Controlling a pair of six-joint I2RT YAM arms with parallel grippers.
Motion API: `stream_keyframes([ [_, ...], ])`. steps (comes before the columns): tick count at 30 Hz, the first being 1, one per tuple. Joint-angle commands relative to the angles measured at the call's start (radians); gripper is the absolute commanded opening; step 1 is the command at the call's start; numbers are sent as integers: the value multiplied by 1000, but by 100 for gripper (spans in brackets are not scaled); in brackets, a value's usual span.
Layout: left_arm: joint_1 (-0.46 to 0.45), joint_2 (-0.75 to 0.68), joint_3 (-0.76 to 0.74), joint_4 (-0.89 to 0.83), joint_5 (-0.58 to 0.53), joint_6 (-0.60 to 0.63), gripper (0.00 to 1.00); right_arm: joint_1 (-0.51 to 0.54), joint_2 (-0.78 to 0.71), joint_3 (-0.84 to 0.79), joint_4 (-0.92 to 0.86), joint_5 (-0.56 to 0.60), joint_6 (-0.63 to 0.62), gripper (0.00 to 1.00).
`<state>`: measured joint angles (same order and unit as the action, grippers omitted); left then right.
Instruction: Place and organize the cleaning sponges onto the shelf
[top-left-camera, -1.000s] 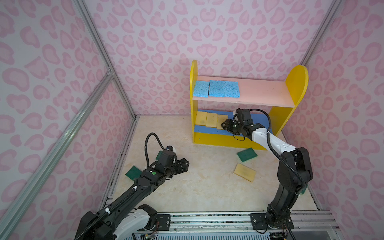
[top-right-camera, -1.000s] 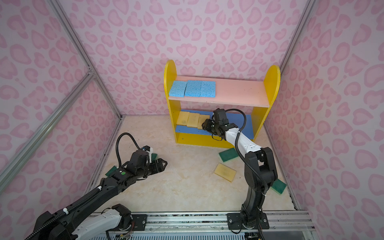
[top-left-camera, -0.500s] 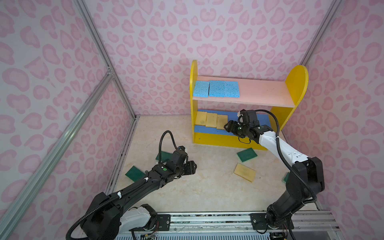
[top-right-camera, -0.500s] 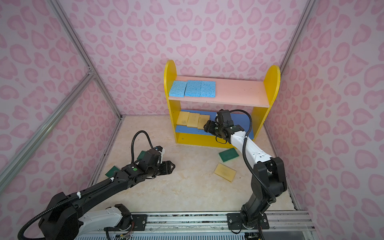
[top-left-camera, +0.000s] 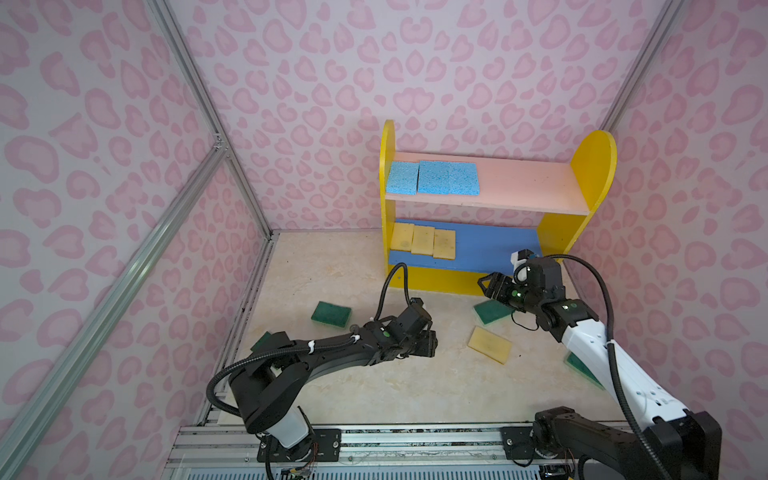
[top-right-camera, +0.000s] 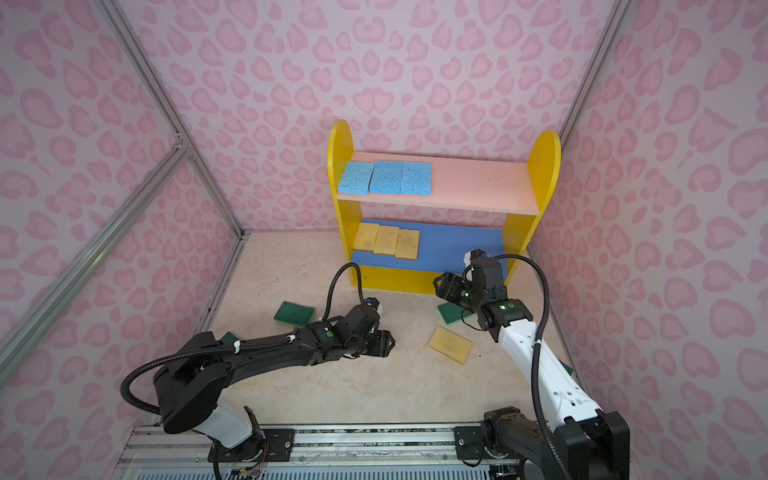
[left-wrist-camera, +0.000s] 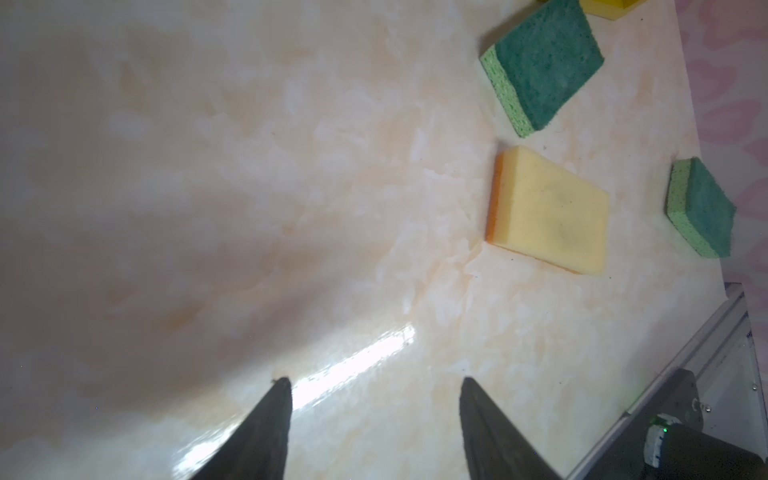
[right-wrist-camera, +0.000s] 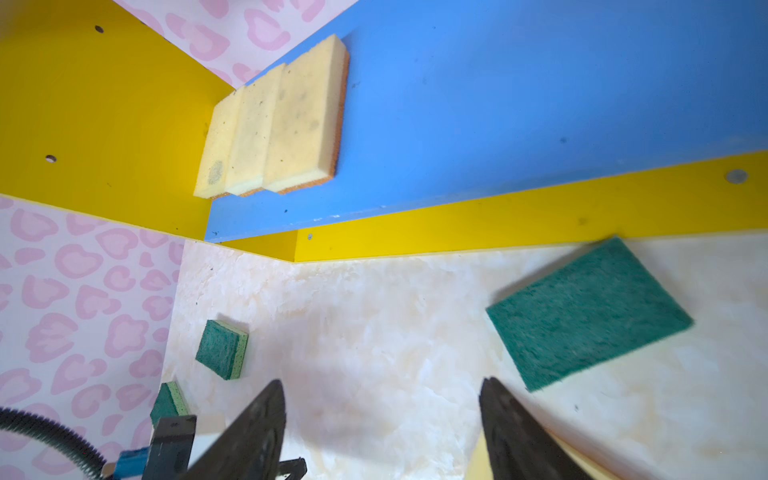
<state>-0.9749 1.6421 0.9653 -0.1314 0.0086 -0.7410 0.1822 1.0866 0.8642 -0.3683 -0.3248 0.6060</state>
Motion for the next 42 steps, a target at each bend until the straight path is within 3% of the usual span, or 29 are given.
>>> stream_keyframes([
  [1, -26, 68, 66, 68, 12, -15, 70, -48, -92, -85, -6, -45, -15, 76],
  [7, -62, 219, 196, 93, 73, -19, 72, -179, -216, -197, -40, -149, -23, 77],
  [27, -64, 534, 510, 36, 159, -8, 53, -180, -282, -253, -26, -180, 7, 77],
  [32, -65, 569, 529, 40, 171, -25, 38, -181, -293, -250, -37, -175, 6, 77],
  [38, -64, 547, 502, 47, 155, -53, 4, -181, -295, -242, -47, -174, 7, 77],
  [42, -56, 457, 417, 61, 103, -76, 3, -181, -295, -230, -49, -178, 9, 77],
])
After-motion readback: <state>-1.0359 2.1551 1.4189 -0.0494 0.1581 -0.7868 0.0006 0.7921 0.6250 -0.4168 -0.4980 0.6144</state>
